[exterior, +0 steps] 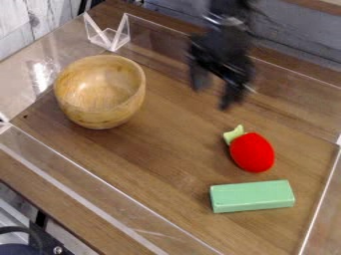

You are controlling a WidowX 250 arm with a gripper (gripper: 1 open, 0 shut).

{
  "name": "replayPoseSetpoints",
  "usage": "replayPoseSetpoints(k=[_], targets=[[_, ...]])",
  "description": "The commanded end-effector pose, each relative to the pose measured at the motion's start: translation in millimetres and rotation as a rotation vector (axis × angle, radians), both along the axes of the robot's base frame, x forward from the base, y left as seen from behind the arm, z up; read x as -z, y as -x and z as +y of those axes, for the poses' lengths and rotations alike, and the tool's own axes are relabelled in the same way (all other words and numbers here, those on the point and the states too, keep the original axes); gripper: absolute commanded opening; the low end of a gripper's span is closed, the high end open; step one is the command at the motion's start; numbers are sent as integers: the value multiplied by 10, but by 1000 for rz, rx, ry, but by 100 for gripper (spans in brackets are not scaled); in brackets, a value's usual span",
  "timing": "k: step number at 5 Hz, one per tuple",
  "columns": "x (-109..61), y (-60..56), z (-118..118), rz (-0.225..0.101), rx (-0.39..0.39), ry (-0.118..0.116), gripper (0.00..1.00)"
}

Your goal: Move the red object to the right side of the table

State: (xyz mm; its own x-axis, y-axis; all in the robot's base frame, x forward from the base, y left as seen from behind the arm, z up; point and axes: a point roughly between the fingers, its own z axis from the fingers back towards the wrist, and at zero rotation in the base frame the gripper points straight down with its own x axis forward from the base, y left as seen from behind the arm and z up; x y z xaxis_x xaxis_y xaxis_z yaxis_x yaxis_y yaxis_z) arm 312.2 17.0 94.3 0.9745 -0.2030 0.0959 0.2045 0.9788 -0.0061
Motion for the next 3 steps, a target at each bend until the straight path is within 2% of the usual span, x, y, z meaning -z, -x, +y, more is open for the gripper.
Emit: replayPoseSetpoints(k=[1, 2, 3], targets=[[-206, -15, 491, -99, -62, -25, 100], [-190, 11, 770, -137, -114, -48, 100], [-219, -33, 924, -167, -200, -10, 100]])
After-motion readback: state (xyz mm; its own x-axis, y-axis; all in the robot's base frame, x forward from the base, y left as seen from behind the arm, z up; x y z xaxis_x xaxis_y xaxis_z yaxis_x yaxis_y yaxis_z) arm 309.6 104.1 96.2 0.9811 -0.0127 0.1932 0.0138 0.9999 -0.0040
